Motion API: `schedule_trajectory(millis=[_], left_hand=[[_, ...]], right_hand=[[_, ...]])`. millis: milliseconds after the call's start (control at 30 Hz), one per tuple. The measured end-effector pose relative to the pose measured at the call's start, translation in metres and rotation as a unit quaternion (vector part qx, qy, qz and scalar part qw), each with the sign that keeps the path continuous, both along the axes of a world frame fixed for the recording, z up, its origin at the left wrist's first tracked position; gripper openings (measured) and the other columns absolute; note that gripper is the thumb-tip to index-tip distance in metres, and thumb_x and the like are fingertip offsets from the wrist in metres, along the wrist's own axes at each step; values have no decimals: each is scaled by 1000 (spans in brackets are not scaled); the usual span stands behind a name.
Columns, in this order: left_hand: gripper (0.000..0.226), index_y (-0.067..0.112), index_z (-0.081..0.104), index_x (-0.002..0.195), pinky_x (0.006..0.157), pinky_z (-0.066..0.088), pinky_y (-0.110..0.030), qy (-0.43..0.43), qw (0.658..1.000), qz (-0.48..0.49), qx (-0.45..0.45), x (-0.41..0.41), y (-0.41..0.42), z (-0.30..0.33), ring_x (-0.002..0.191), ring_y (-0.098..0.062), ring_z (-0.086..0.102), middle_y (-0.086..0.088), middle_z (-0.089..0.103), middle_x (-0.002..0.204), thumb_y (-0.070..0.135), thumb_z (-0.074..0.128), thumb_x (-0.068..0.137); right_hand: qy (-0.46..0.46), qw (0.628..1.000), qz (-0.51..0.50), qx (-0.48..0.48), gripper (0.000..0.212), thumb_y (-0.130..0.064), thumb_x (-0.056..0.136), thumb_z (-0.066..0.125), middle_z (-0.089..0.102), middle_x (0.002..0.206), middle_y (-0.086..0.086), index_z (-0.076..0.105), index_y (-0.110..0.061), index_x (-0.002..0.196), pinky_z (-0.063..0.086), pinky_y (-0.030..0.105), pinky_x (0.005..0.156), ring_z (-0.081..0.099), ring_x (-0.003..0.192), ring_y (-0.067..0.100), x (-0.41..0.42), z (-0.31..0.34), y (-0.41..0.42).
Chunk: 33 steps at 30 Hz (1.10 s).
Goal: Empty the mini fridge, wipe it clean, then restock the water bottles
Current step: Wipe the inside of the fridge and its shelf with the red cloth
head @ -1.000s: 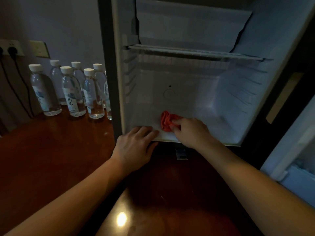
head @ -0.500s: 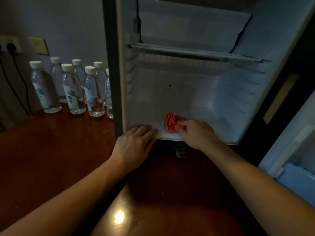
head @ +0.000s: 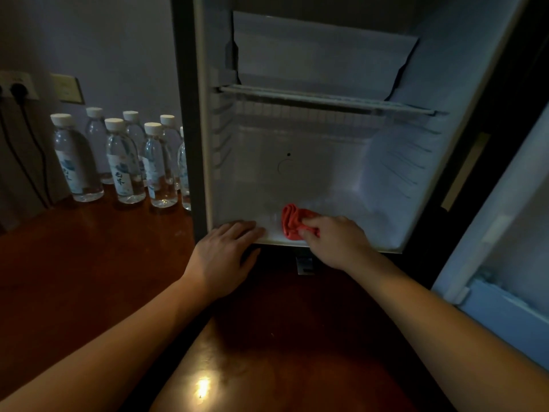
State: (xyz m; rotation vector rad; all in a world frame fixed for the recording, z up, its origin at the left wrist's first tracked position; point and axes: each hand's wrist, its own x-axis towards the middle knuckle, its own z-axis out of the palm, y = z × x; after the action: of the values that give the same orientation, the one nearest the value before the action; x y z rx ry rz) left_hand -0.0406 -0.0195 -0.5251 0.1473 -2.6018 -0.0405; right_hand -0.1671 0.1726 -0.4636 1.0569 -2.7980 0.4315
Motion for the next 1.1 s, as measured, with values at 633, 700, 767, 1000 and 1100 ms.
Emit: schedule_trajectory(millis=[633, 700, 767, 1000, 1100], left_hand=[[46, 30, 58, 135, 100, 46, -39, 10, 1000, -7, 27, 0, -1, -1, 125, -19, 55, 5, 58, 137, 48, 48, 93], [48, 30, 57, 136, 102, 44, -39, 4, 1000, -10, 25, 0, -1, -1, 127, -19, 54, 4, 57, 138, 48, 47, 93], [47, 30, 56, 137, 102, 44, -39, 2, 1000, -10, 22, -1, -2, -2, 127, -20, 54, 4, 57, 138, 47, 49, 93], [45, 30, 59, 133, 98, 47, -36, 22, 1000, -2, 3, -2, -2, -5, 122, -18, 58, 5, 60, 134, 44, 57, 91], [44, 31, 58, 133, 99, 46, -37, 22, 1000, 3, 10, -3, -1, -5, 123, -18, 58, 6, 60, 134, 44, 57, 92]], right_hand=[[-22, 999, -32, 9, 37, -44, 96, 48, 58, 136, 5, 56, -42, 132, 45, 36, 96, 56, 119, 33, -43, 0, -36], [-18, 999, -31, 16, 37, -46, 94, 51, 60, 133, 5, 57, -42, 131, 45, 35, 93, 57, 117, 33, -38, 1, -33], [-9, 999, -23, 26, 36, -45, 95, 50, 63, 127, 5, 59, -41, 129, 45, 33, 87, 59, 112, 32, -30, 1, -28], [11, 999, -12, 30, 34, -44, 97, 48, 64, 127, 3, 60, -40, 128, 47, 34, 88, 59, 113, 31, -19, 4, -19], [-15, 999, -24, 34, 35, -42, 97, 49, 61, 132, 3, 57, -41, 131, 45, 34, 91, 57, 116, 31, -30, 6, -26]])
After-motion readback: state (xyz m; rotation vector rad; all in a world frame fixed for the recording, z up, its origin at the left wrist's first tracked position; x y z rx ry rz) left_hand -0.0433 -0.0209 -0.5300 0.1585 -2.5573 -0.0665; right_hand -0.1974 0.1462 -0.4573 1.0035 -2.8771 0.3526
